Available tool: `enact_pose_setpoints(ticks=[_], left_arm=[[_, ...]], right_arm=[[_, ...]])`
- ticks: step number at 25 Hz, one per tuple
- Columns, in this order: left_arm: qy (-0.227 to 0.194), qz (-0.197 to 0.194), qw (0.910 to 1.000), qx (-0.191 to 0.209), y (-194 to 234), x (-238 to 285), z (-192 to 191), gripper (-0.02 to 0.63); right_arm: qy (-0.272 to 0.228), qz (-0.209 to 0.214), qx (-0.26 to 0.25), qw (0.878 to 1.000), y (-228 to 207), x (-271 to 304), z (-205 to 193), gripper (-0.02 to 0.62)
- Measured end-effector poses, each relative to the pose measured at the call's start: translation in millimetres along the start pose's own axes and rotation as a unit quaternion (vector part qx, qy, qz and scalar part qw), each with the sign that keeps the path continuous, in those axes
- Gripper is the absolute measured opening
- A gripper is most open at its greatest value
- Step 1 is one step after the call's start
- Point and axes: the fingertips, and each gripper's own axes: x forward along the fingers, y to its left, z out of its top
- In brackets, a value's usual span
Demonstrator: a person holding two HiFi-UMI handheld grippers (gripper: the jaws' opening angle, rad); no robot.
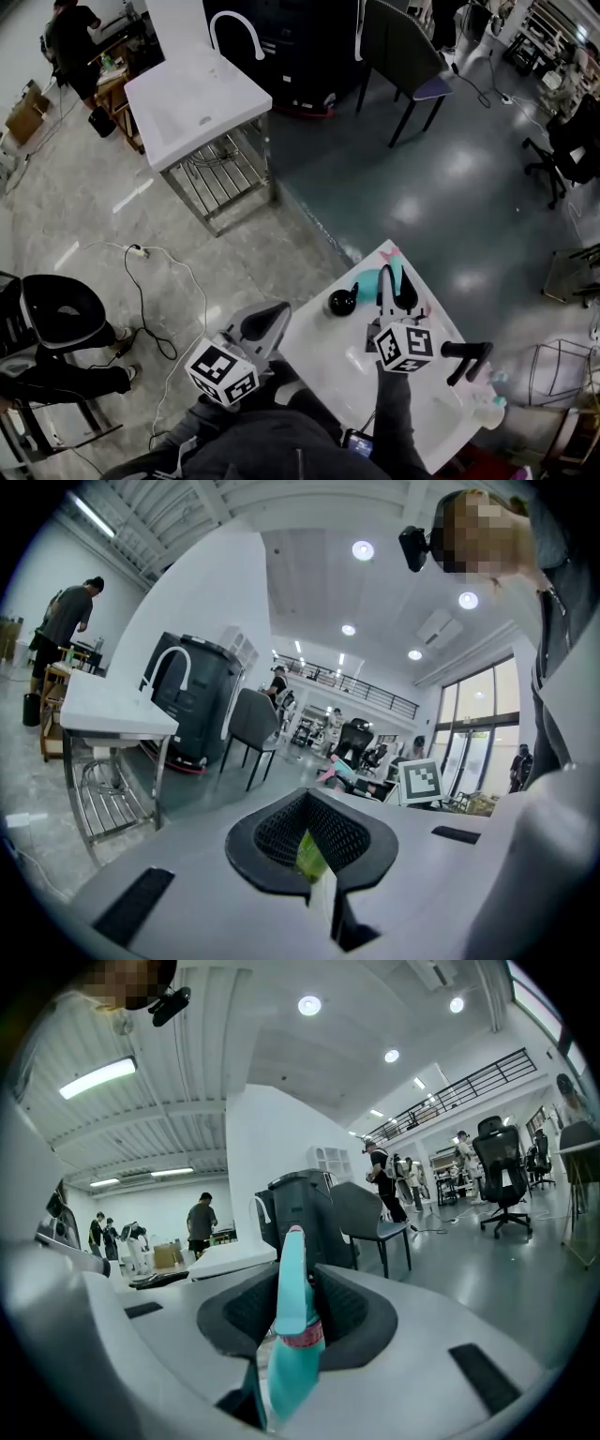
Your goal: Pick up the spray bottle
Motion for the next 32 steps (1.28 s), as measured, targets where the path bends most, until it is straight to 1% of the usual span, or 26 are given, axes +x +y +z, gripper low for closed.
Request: enact_pose_setpoints(ticks=[2,8,12,17,24,28,32], left_arm=[[0.002,-0.004,1.0000,0.000,-2.2,-0.6,0.3,0.003],[0.006,-0.026,0.9996,0.007,-17.9,2.8,-2.2,0.003],[0.009,-0.055,0.9983,0.015,-34.8,6.5,-4.1,0.003],[0.016,-0.100,0.9946,0.024,-59.6,13.0,-8.6,0.003],[0.034,-0.181,0.9820,0.041,-105.6,26.7,-16.8,0.003],[0.044,-0.228,0.9717,0.046,-131.8,34.7,-26.4,0.003],[0.058,-0.272,0.9594,0.050,-160.3,38.6,-35.1,0.003]], right_arm=[[-0.002,0.001,0.003,1.000,0.6,-2.3,3.4,0.098],[-0.015,-0.003,-0.007,1.000,-0.6,-17.6,15.0,0.098],[-0.021,-0.017,-0.002,1.000,-5.1,-35.6,16.9,0.098],[-0.027,-0.048,-0.001,0.998,-15.4,-66.5,15.7,0.098],[-0.041,-0.106,0.011,0.993,-30.5,-125.6,14.6,0.098],[-0.051,-0.149,0.016,0.987,-40.5,-164.7,14.1,0.098],[-0.054,-0.192,0.020,0.980,-50.1,-204.7,11.1,0.098]])
